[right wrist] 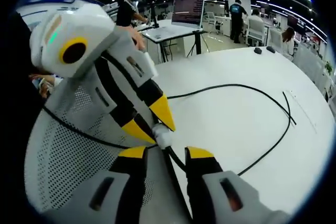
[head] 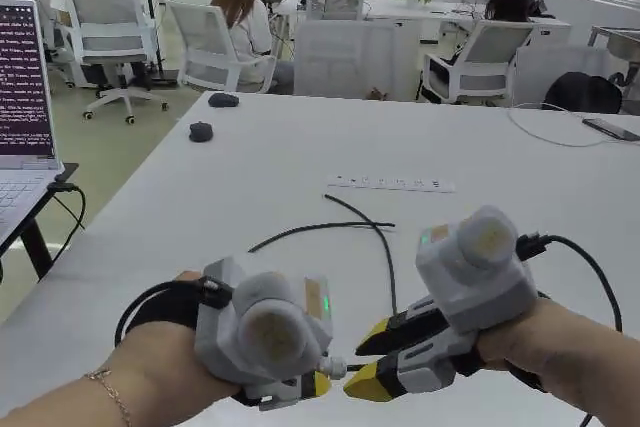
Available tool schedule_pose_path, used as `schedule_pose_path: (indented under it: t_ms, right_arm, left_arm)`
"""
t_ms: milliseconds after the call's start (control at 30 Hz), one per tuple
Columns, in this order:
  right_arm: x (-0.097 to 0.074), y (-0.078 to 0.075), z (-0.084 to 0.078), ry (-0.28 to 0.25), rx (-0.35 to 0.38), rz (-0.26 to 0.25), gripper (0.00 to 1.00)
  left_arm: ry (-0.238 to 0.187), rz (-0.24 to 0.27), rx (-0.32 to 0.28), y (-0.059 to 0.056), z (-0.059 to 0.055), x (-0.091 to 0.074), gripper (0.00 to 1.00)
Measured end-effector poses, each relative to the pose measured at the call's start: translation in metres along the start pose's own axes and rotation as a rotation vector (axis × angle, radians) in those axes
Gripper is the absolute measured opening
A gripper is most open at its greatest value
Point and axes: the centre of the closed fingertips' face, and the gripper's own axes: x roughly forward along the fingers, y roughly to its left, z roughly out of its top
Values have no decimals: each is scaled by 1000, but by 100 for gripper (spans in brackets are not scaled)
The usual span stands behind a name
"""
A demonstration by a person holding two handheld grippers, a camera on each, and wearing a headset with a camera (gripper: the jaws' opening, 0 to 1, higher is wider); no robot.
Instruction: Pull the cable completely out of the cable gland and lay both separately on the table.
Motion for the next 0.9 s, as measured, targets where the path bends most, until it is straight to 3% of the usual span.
schedule_pose_path:
  t_ms: [100,300,400,467,567,700,800,900]
  right_arm:
    - [6,2,4,-30,5,11,26]
    - [9,4,-4,-40,-13,18,20]
    - [12,1,-10,15,-92,-5,20]
    - [15,2,-13,27,-102,2,20]
    - [18,5,-18,62,-146,17,15]
    - [20,3,-29,118,-186,-6,12]
    - [21,2,-31,131,-205,-23,12]
    - [22,3,-35,154,-260,-28,11]
  left_arm:
    - [18,27,108,2,1,1,16]
    - [36,-10,102,-5,-3,7,16]
    - [48,-50,132,-12,-2,10,16]
    - [73,-95,116,-15,-4,14,16]
    - [79,-117,124,-13,-4,19,16]
    - [54,-162,64,-17,0,24,16]
    - [55,-166,57,-17,-1,27,16]
    - [53,-197,8,-19,-2,29,16]
